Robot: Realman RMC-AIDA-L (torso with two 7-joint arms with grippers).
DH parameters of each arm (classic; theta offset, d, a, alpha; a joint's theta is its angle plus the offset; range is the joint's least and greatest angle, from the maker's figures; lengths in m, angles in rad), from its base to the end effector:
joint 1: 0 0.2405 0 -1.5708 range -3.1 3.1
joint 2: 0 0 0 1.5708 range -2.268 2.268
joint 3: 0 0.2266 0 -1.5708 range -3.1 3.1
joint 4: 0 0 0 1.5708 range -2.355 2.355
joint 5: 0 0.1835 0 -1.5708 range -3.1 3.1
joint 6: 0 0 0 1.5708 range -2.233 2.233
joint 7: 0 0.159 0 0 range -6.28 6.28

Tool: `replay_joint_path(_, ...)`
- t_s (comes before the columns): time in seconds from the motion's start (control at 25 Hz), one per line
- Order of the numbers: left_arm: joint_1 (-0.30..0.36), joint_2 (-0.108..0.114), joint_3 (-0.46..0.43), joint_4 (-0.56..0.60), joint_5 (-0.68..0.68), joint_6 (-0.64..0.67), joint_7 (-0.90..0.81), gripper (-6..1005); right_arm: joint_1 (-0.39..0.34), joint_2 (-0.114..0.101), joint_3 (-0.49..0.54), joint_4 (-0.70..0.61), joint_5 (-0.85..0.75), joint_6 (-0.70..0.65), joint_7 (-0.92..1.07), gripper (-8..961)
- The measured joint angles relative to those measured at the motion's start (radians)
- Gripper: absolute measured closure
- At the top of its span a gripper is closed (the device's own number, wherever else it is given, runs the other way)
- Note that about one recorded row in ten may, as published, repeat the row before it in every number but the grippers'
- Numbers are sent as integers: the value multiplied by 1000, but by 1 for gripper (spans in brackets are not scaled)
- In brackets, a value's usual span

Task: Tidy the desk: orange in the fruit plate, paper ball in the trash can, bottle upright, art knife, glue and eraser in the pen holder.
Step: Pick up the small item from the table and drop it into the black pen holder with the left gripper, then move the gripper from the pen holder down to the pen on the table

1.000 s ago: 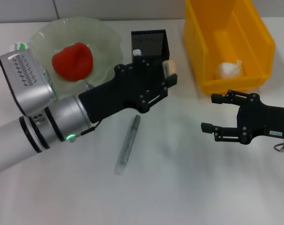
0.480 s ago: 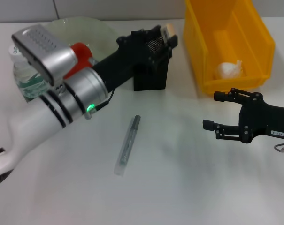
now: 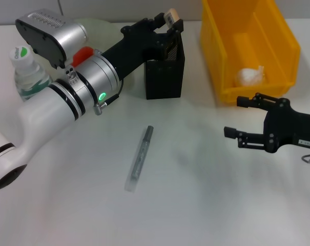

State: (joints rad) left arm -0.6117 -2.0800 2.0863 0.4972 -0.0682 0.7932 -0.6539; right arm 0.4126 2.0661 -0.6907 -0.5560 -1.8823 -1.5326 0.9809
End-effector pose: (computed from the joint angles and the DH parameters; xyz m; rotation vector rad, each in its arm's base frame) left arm -0.1421 0.3595 -0.0676 -2.1924 -0.6133 -0.9698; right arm 0.2491 0.2771 -0.0009 -2.6114 0.3333 0.6981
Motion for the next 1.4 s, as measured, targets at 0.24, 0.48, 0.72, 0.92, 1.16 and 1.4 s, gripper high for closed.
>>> replay_joint_path(0.24,1,0,1,-2,-1,-1,-1,546,-1,3,34,2,0,0,-9,140)
replay_joint_path(0.48,4,0,1,-2,-2,-8,-2,543,-2,8,36,2,0,0,-14,141)
replay_joint_path(0.72,6,0,1,-2,-4,-11,-3,540,-2,8,36,2,0,-1,-14,141)
replay_joint_path(0.92,9,0,3,-2,-4,-11,-3,537,-2,8,36,2,0,-9,-15,141)
replay_joint_path(1.16,10,0,3,-2,-4,-8,-12,439,-2,8,36,2,0,-10,-15,142)
replay_joint_path(1.4,14,0,3,-2,-4,-3,-18,439,-4,8,36,2,0,-11,-15,142)
